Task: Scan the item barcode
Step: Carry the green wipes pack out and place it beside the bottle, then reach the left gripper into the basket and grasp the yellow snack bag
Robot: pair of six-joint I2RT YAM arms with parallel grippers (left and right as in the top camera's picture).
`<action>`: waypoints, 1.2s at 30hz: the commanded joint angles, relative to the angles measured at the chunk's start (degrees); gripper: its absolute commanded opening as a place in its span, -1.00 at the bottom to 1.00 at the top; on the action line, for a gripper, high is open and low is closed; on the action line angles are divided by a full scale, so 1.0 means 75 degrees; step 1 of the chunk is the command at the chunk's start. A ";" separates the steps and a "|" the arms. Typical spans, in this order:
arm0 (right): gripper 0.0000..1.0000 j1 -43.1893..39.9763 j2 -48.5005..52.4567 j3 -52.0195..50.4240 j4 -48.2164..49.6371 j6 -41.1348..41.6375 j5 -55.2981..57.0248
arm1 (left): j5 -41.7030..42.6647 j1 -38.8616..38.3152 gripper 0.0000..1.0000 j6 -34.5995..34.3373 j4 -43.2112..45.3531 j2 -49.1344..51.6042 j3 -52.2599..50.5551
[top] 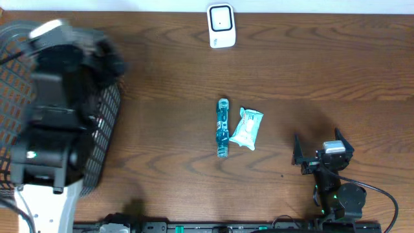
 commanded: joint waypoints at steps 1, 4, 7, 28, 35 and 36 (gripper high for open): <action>0.98 0.0052 -0.0035 -0.0020 -0.0015 -0.0082 0.0009 | -0.0321 0.1387 0.99 -0.2363 -0.0679 0.0137 -0.0009; 0.99 0.0052 -0.0035 -0.0020 -0.0015 -0.0082 0.0009 | -0.0318 0.2521 0.99 -0.4135 -0.1142 0.0411 -0.0055; 0.99 0.0052 -0.0035 -0.0020 -0.0015 -0.0082 0.0009 | -0.0291 0.3104 1.00 -0.5050 -0.1311 0.0775 -0.0055; 0.99 0.0052 -0.0035 -0.0020 -0.0015 -0.0082 0.0006 | 0.1142 0.3643 1.00 -0.7892 -0.1542 0.4698 -0.0134; 0.99 0.0052 -0.0035 -0.0020 -0.0015 -0.0082 0.0009 | 0.1110 0.3727 1.00 -0.8527 -0.0627 0.5694 -0.0134; 0.99 0.0052 -0.0035 -0.0020 -0.0015 -0.0082 0.0009 | 0.1110 0.3759 1.00 -0.8556 -0.0498 0.5805 -0.0134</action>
